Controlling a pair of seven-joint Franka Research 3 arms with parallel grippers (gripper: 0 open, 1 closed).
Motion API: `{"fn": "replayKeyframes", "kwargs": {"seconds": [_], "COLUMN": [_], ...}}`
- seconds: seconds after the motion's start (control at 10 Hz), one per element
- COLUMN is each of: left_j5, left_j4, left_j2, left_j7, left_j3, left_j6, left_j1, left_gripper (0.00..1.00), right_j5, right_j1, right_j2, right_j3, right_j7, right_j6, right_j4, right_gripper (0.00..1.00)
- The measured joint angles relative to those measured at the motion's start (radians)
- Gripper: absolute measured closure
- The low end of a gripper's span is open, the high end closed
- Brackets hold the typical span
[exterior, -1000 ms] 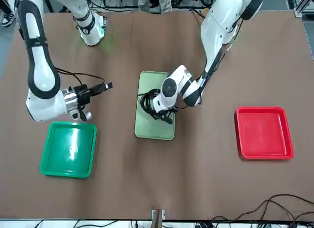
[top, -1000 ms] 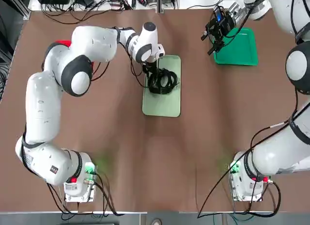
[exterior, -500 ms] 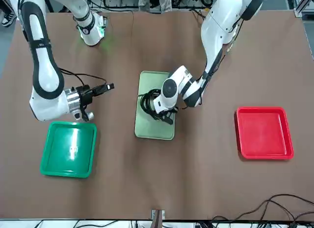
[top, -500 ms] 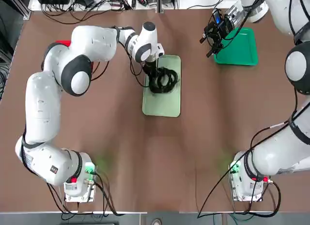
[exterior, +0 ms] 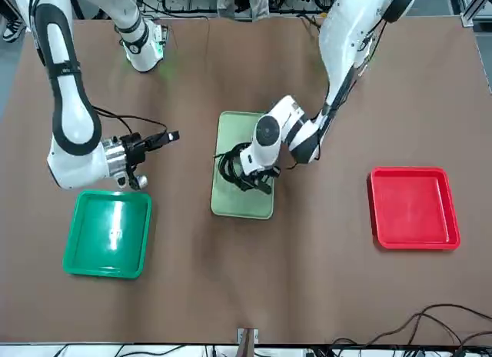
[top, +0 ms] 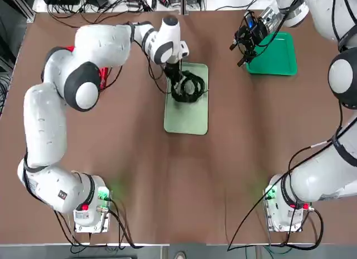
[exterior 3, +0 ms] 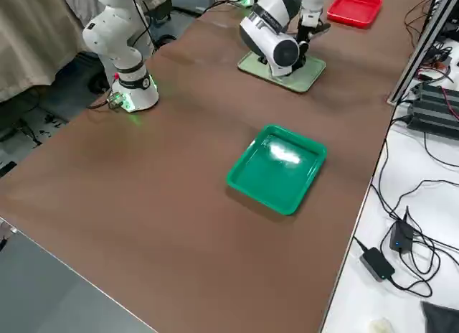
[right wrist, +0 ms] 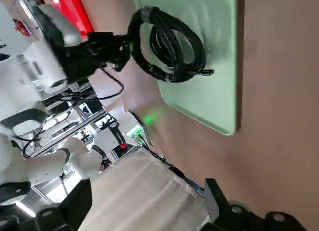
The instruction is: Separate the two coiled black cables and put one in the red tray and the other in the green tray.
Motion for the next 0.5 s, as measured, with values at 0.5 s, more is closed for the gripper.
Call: {"fn": "replayKeyframes", "kwargs": {"seconds": [0.5], "left_j5": [-0.148], "left_j4": [-0.005], "left_j2": [-0.126], "left_j7": [0.086], "left_j3": [-0.001], "left_j6": [-0.032], "left_j1": [0.021], "left_gripper": [0.84], "right_j5": [0.110], "right_j1": [0.074], "right_j2": [0.010], "right_j3": [0.000], "right_j7": [-0.105], "right_j6": [0.051], "right_j4": [-0.002], "right_gripper": [0.01]}}
